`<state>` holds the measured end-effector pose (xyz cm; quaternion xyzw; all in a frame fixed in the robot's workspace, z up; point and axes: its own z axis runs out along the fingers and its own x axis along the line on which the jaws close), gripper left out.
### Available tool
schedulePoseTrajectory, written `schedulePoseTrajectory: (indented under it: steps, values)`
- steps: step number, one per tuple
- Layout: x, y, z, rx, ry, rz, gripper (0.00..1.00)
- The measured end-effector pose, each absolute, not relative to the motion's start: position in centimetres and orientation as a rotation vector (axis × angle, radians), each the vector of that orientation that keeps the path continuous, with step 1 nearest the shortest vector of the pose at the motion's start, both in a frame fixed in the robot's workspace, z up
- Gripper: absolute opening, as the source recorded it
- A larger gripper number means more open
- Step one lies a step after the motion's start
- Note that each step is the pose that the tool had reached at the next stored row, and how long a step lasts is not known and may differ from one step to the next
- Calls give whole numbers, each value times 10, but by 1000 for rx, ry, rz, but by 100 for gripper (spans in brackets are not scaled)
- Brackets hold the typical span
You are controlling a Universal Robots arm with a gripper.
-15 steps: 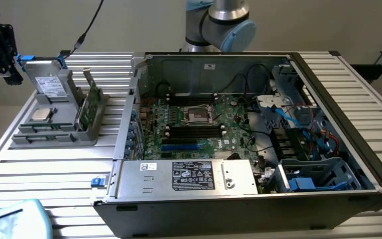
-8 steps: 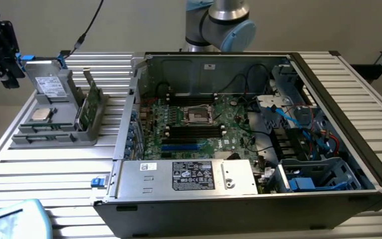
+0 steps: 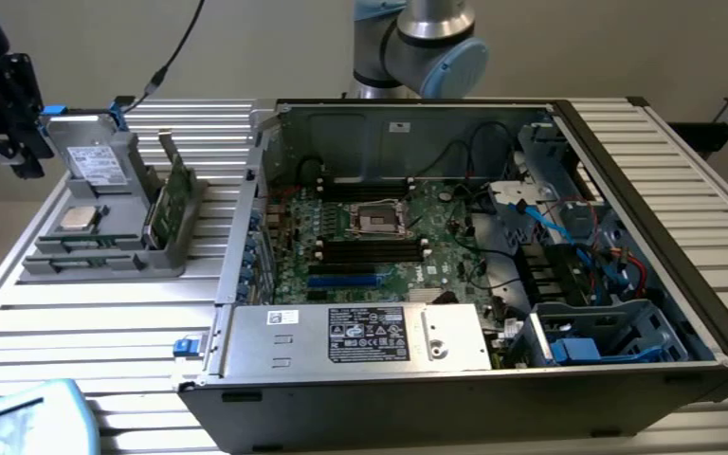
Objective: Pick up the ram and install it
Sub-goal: 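Pick up the ram and move it above insertion slot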
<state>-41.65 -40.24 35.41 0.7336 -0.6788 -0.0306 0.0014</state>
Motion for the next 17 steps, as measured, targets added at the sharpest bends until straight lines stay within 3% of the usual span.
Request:
schedulePoseTrajectory:
  steps: [17]
  values:
    - [-417, -402, 323, 2305, -2129, -96, 37]
